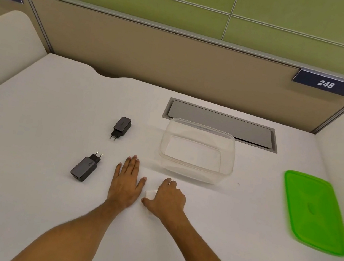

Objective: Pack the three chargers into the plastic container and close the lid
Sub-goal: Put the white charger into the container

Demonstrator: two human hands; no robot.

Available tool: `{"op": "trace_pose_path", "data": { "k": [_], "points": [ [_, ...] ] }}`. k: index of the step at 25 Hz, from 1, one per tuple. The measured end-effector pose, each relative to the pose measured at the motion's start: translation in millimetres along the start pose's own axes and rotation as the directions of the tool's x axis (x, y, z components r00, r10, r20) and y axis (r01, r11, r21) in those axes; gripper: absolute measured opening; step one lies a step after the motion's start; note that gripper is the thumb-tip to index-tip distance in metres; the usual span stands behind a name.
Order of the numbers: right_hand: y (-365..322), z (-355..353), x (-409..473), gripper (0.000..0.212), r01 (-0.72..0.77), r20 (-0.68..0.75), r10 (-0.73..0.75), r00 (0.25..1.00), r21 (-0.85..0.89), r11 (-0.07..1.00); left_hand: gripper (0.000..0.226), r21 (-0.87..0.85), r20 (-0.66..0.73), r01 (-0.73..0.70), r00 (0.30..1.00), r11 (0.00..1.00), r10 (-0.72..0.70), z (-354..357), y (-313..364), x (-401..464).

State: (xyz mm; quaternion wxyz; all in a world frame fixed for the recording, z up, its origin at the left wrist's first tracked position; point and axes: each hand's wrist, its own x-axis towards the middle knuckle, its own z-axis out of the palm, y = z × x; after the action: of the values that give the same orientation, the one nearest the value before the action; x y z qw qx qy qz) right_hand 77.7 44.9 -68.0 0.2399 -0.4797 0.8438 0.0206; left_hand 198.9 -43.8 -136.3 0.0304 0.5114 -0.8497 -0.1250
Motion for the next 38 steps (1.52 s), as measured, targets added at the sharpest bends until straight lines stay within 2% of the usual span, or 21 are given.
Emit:
{"op": "trace_pose_path", "data": {
  "k": [6, 10, 13, 18, 23, 28, 38],
  "points": [
    [-5, -17, 3, 0.079, 0.073, -0.003, -0.073, 0.997, -0.013, 0.997, 0.068, -0.026, -0.023, -0.004, 1.000, 1.000, 0.003, 3, -1, 1],
    [-7, -57, 2, 0.079, 0.177, -0.149, -0.171, 0.974, 0.031, 0.984, 0.074, -0.031, -0.043, -0.026, 0.999, 0.999, 0.025, 3, -2, 0],
    [-8, -102, 9, 0.081, 0.227, -0.251, -0.215, 0.944, 0.022, 0.974, 0.070, -0.038, -0.063, -0.019, 0.998, 0.999, 0.017, 3, -2, 1],
    [8, -162, 46, 0.076, 0.193, -0.418, -0.185, 0.889, -0.024, 0.981, 0.068, -0.035, -0.034, 0.002, 0.999, 0.999, -0.004, 3, -1, 1],
    [40, -166, 89, 0.070, 0.029, -0.323, -0.051, 0.945, -0.074, 0.997, 0.068, -0.043, -0.037, 0.000, 0.999, 0.999, -0.002, 3, -1, 1],
    [68, -140, 111, 0.065, -0.052, -0.198, 0.032, 0.980, -0.097, 0.994, 0.068, -0.037, -0.039, 0.004, 0.999, 0.999, -0.005, 3, -1, 1],
    [85, -119, 123, 0.058, -0.068, 0.009, 0.071, 0.997, -0.182, 0.981, 0.068, -0.046, -0.056, 0.009, 0.998, 0.999, -0.012, 4, -1, 1]
  ]
}}
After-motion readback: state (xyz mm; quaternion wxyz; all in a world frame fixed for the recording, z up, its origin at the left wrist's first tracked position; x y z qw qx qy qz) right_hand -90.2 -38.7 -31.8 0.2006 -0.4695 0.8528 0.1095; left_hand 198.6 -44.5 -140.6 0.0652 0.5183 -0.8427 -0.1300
